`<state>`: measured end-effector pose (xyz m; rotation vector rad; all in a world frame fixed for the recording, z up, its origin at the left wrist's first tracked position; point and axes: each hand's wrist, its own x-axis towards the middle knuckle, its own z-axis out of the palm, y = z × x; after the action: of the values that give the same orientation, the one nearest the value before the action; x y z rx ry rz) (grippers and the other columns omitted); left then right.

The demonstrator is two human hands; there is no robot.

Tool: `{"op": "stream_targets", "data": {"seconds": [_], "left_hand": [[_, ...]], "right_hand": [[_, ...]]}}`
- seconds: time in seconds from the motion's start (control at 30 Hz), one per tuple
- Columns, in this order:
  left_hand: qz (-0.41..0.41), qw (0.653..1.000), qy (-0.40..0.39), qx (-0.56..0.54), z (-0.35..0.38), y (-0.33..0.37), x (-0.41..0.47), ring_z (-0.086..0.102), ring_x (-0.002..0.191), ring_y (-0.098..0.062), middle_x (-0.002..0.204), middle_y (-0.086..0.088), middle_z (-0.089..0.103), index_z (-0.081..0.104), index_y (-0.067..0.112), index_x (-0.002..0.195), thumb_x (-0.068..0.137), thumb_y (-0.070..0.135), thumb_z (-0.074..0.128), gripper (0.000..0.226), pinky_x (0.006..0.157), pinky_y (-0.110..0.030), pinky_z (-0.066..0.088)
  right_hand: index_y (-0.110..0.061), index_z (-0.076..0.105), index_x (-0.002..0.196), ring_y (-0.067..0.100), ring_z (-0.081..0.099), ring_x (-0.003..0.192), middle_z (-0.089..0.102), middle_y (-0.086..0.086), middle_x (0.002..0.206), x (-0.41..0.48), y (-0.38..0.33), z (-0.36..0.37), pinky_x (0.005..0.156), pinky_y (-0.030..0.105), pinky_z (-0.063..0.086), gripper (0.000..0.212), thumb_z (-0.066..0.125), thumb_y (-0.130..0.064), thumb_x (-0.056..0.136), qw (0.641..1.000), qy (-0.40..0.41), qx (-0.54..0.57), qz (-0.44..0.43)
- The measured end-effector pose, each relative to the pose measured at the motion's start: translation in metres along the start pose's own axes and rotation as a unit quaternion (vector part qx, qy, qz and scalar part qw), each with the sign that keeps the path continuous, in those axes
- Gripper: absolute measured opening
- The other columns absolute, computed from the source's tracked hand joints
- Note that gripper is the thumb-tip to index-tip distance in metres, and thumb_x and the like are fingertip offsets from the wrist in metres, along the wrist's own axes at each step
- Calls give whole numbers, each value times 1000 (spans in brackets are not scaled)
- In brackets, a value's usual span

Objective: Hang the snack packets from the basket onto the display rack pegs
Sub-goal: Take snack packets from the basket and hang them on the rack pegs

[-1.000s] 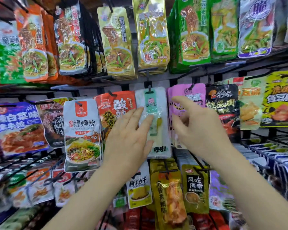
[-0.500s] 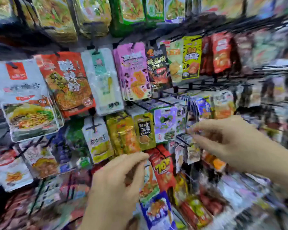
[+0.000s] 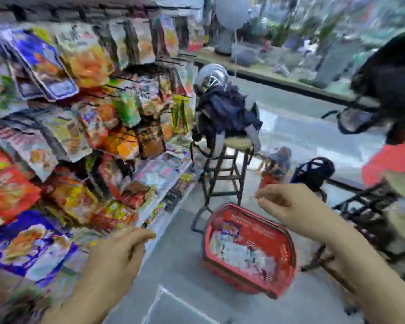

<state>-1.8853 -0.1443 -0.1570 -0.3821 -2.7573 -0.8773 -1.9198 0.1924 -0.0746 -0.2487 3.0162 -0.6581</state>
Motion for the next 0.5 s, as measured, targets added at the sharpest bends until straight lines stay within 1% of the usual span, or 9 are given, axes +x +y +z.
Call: {"op": "stream_targets", "data": {"seconds": [0.07,0.13,0.17,0.2,0.27,0.33,0.4,0.43,0.5], "left_hand": [[-40,998,-37,-25,46,20,13,60,68,-7,76,25,64,74,33,91,87,14,61,23,59,-23,41],[-54,995,-80,-38,92,41,27,57,64,-4,65,30,57,74,31,96,89,12,61,24,60,-18,37],[-56,993,-93,-55,116,51,36,56,66,-6,67,27,60,74,28,98,91,13,58,23,61,-19,38],[-53,991,-104,-63,139,61,44,57,70,-7,76,21,65,73,26,101,93,16,53,24,65,-22,40],[-43,990,-124,-59,186,79,58,61,84,-13,92,10,69,71,26,106,92,22,45,29,73,-25,42],[-48,982,-173,-54,238,88,70,57,89,-13,95,9,61,66,30,114,94,16,47,31,74,-26,40],[-53,969,-237,-47,292,90,78,57,96,-16,101,8,56,62,31,119,90,5,51,41,80,-30,45],[-57,964,-257,-44,306,89,79,57,100,-18,104,6,57,62,29,120,86,1,52,45,85,-33,47],[-75,951,-297,-45,363,77,86,59,104,-21,110,1,60,64,25,120,82,-3,55,47,92,-33,47]], "right_hand": [[-25,71,106,2,65,83,73,-10,94,-22,57,1,78,21,50,16,61,-27,93,997,-10,24,72],[-26,72,105,-5,64,85,72,-13,97,-42,110,4,80,16,48,15,63,-24,93,989,-5,69,133],[-29,71,100,-8,64,83,72,-15,94,-51,134,6,79,16,48,13,64,-22,92,981,3,107,163],[-33,70,93,-7,65,80,72,-17,89,-58,158,8,78,19,50,14,65,-21,91,970,13,147,193],[-31,70,89,5,68,76,74,-9,82,-66,206,18,70,27,52,14,64,-18,92,944,25,209,255],[-27,69,92,17,69,79,74,1,83,-67,251,36,64,29,52,15,62,-14,93,920,36,247,302],[-26,65,94,21,69,86,73,2,88,-65,294,66,68,32,53,15,59,-13,94,896,33,285,340],[-24,64,98,21,68,88,72,2,91,-62,304,79,70,33,54,14,57,-13,96,883,30,304,357],[-18,65,106,19,66,90,71,4,95,-48,342,124,75,36,54,15,53,-14,98,847,13,353,397]]}}
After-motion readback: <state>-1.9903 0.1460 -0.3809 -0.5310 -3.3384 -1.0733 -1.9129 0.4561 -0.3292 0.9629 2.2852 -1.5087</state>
